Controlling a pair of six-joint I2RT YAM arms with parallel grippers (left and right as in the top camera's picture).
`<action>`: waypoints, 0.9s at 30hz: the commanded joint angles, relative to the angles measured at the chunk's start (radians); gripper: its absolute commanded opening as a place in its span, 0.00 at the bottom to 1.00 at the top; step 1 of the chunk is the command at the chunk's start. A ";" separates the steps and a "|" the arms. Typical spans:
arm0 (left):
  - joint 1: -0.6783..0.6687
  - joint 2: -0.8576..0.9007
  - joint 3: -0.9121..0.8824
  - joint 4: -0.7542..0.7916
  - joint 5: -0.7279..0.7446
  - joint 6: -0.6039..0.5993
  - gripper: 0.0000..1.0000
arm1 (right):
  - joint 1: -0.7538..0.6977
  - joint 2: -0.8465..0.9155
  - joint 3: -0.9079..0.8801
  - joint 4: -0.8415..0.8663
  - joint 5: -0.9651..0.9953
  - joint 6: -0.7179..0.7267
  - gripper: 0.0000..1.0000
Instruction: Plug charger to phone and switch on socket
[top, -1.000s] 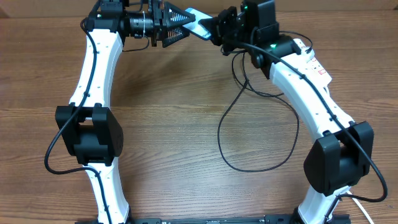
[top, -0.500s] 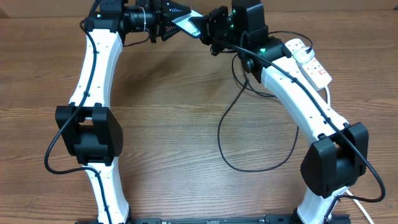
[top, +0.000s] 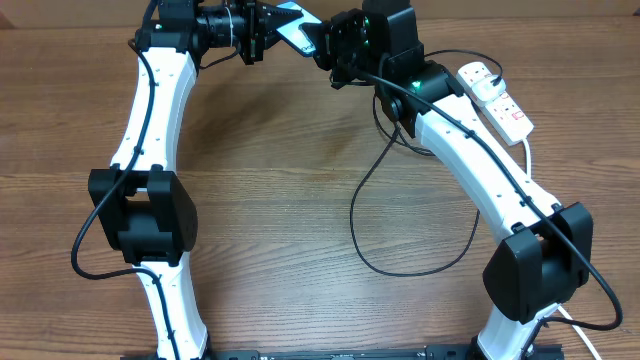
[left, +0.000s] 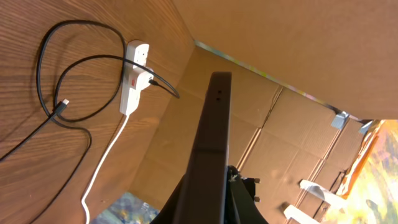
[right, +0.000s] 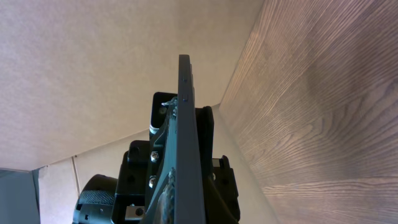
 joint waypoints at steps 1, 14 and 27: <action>-0.005 -0.007 0.016 0.028 -0.037 0.030 0.04 | 0.061 -0.023 0.002 -0.062 -0.094 -0.096 0.04; -0.005 -0.007 0.016 0.048 -0.102 0.144 0.04 | 0.060 -0.023 0.002 -0.070 -0.048 -0.190 0.12; -0.004 -0.007 0.016 0.043 -0.105 0.314 0.04 | -0.004 -0.023 0.002 -0.050 -0.012 -0.411 0.40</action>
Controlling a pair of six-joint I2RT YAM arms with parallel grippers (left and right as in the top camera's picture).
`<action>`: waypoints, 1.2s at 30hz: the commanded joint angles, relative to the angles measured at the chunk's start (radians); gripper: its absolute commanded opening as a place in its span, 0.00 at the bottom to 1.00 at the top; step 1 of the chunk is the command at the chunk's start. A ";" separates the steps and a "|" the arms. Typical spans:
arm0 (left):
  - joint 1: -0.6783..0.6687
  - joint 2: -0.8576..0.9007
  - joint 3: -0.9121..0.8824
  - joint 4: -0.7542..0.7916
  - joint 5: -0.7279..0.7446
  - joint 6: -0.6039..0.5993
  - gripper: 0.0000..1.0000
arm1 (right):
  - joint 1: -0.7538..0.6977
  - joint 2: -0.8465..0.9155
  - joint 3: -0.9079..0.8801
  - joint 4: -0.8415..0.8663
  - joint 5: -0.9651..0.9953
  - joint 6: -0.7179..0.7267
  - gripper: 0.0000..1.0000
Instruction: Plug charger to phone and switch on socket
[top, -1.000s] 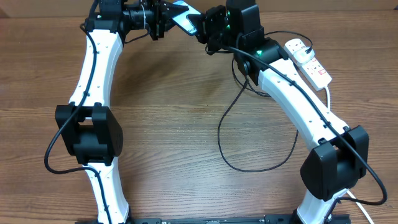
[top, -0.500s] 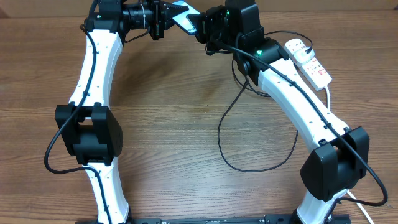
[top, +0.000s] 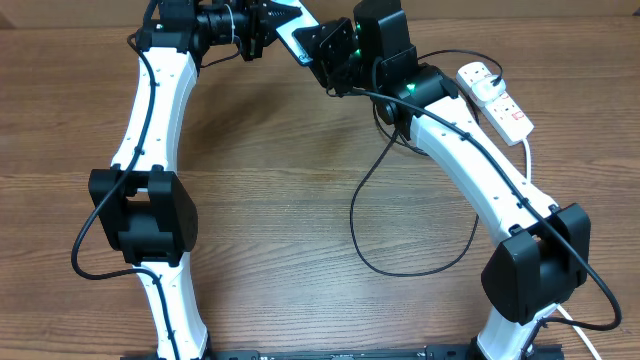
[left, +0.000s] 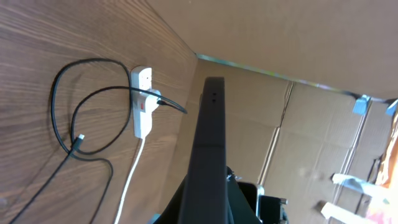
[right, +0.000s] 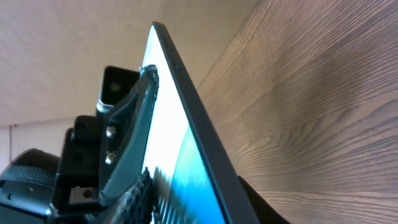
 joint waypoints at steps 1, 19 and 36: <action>-0.001 -0.007 0.016 0.009 -0.050 0.162 0.04 | -0.030 -0.021 -0.003 0.006 -0.024 -0.149 0.43; 0.039 -0.007 0.016 -0.190 -0.145 0.349 0.04 | -0.159 -0.021 -0.003 -0.222 -0.031 -0.496 0.61; 0.195 -0.022 0.016 -0.734 -0.035 0.858 0.04 | -0.264 -0.019 -0.009 -0.761 0.016 -0.925 0.64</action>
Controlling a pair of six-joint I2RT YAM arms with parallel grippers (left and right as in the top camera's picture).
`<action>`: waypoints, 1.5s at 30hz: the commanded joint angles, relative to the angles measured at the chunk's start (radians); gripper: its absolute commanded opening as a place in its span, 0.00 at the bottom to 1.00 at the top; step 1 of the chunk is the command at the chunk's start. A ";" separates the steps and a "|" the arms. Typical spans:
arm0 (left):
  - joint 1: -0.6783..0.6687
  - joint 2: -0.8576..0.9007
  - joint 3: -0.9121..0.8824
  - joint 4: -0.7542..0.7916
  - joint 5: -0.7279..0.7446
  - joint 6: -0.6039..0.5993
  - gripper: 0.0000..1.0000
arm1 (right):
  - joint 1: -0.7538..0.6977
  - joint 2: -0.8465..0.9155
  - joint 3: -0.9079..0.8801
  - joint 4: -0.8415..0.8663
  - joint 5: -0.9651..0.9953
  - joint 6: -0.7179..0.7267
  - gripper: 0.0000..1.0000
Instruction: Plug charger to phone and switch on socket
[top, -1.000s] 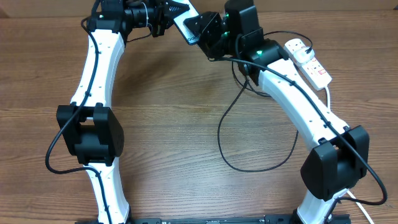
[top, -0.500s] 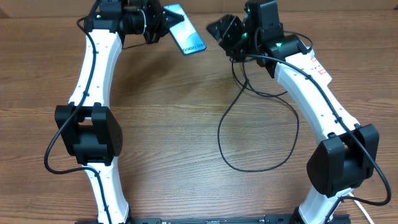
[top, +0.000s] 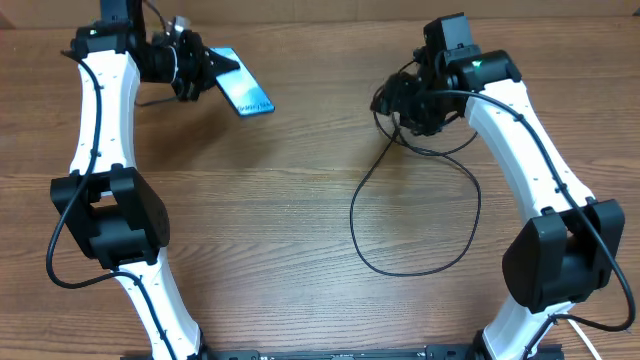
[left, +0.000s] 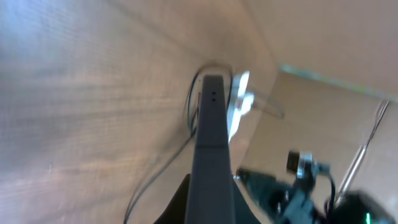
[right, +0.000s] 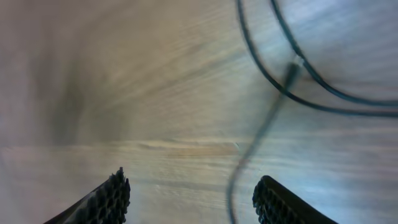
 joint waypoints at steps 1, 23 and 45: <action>-0.005 -0.022 0.015 -0.152 0.053 0.277 0.04 | -0.020 -0.018 -0.014 -0.040 0.055 -0.084 0.64; -0.101 -0.020 -0.070 0.212 -0.178 -0.149 0.04 | -0.029 0.194 -0.125 0.180 0.136 0.084 0.36; -0.097 -0.020 -0.241 0.424 0.003 -0.196 0.04 | -0.028 0.192 -0.176 0.294 0.100 0.087 0.20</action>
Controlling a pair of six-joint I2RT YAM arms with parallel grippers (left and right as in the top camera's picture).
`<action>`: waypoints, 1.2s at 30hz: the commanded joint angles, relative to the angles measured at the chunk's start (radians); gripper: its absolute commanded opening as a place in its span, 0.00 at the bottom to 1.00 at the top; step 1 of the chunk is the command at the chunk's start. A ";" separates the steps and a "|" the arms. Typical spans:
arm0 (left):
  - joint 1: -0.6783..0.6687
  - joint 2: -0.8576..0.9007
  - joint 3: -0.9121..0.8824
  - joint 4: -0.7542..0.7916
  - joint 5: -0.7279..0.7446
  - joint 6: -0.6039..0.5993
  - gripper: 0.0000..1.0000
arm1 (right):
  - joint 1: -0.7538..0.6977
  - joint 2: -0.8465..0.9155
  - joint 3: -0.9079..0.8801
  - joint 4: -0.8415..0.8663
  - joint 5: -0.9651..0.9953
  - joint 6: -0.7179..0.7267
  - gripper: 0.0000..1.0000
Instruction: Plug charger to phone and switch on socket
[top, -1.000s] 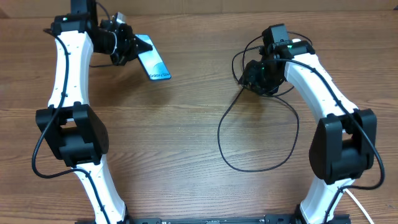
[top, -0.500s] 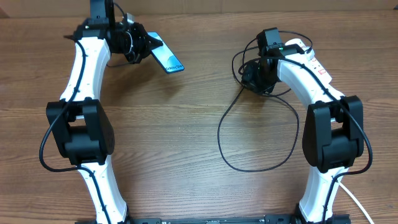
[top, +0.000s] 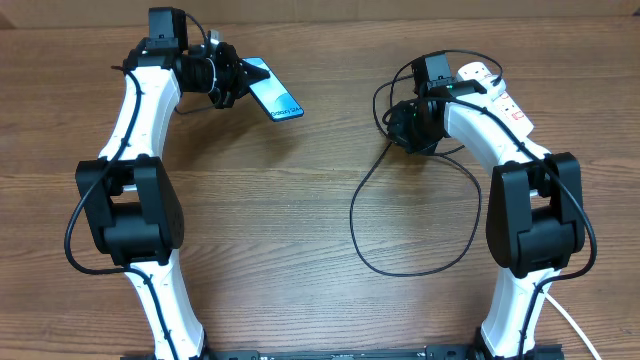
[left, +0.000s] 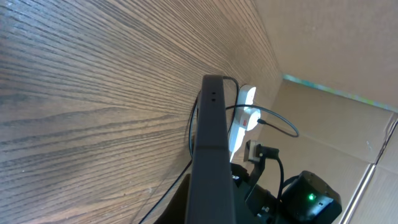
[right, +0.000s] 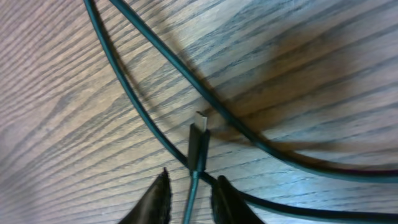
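Note:
A black phone (top: 274, 90) with a lit blue screen is held tilted above the table, with my left gripper (top: 238, 80) shut on it. It shows edge-on in the left wrist view as the phone (left: 211, 143). My right gripper (right: 189, 182) is down at the table, open a little. Its fingertips (right: 158, 196) straddle the black charger cable (right: 189, 193) just behind the plug (right: 198, 144), with small gaps on both sides. The white socket strip (top: 496, 95) lies at the back right, and the charger is plugged into it.
The cable makes a wide loop (top: 415, 225) across the middle right of the wooden table (top: 300, 220), with smaller loops near my right gripper (top: 405, 125). A cardboard wall runs along the back edge. The socket strip's white lead (top: 560, 315) trails off at the right.
My right gripper has dropped to the table and narrowed from wide open to a small gap around the cable behind the plug. The left gripper has moved the phone a little to the right.
Both grippers were together at the phone at the back middle, and still were a moment later with the phone tilted. Then the left alone held the phone at the far left while the right was open over the cable. Now the right straddles the cable.

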 joint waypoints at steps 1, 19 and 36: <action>0.005 -0.020 -0.002 0.000 0.048 0.031 0.04 | -0.005 -0.009 0.039 -0.026 0.009 -0.038 0.21; 0.006 -0.020 -0.002 -0.004 0.049 0.039 0.04 | 0.086 0.004 0.061 -0.119 0.149 0.136 0.30; 0.006 -0.020 -0.002 -0.008 0.049 0.039 0.04 | 0.080 0.064 0.061 -0.029 0.174 0.123 0.29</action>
